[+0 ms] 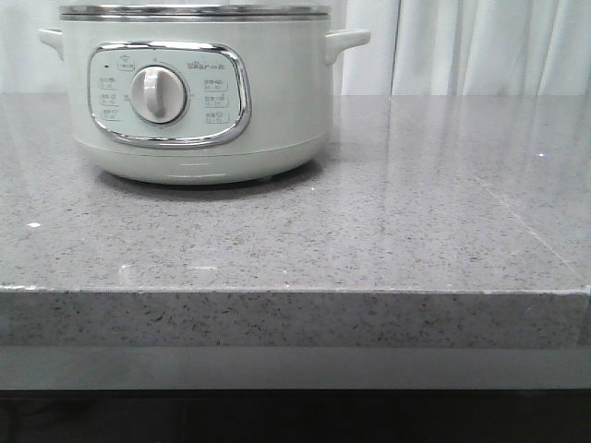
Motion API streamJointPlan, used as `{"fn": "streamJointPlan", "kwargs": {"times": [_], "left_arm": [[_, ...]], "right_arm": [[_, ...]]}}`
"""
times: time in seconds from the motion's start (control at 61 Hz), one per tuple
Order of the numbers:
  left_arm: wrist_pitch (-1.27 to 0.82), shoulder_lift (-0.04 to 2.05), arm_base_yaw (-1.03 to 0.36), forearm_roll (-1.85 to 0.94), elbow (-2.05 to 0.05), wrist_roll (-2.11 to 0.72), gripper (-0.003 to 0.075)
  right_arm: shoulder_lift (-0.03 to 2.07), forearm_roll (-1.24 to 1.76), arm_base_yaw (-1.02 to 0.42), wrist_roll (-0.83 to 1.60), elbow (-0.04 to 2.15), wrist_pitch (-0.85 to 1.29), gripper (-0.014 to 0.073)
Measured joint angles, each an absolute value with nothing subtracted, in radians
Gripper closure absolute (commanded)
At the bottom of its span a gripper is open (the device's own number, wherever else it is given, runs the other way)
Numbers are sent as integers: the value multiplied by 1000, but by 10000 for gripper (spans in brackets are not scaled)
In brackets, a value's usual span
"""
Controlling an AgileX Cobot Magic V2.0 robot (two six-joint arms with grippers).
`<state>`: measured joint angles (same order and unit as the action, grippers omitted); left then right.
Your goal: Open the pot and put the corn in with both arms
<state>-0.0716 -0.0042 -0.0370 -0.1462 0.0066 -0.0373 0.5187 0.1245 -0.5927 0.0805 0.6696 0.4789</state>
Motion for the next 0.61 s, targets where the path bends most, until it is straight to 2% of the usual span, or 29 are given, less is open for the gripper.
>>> {"fn": "streamJointPlan", "kwargs": {"times": [0.607], "left_arm": [[-16, -4, -41, -154, 7, -37, 741]], "right_arm": [[519, 125, -593, 80, 670, 480, 661]]}}
